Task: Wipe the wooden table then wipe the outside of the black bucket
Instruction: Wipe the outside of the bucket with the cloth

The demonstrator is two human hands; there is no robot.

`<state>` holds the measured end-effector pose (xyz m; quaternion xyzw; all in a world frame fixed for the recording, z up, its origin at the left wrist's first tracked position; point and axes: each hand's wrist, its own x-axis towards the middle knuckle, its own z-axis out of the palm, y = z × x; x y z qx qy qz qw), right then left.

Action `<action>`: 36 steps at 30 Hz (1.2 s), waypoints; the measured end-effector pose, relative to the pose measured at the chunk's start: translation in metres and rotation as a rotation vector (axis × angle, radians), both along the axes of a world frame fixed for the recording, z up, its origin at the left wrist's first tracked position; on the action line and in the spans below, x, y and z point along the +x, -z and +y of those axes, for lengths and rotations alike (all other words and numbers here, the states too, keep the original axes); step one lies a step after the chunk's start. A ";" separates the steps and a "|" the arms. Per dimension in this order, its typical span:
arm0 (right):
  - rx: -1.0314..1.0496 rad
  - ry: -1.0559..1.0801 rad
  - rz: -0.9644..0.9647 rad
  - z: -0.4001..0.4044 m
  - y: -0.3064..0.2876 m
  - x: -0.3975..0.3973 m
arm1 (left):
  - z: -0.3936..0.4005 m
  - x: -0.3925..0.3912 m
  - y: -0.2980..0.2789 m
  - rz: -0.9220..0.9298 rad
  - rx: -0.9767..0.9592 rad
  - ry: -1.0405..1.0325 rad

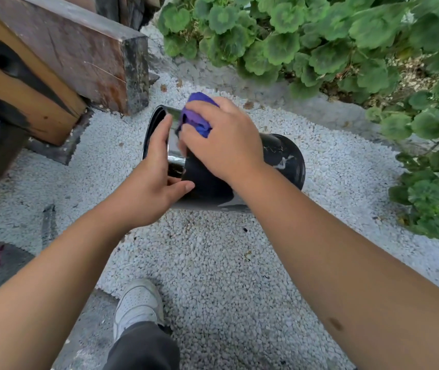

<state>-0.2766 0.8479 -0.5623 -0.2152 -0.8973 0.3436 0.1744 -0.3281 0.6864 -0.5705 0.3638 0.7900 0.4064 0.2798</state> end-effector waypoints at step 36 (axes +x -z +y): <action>-0.250 0.200 0.195 0.010 -0.031 0.001 | 0.006 -0.018 0.000 0.101 0.017 -0.347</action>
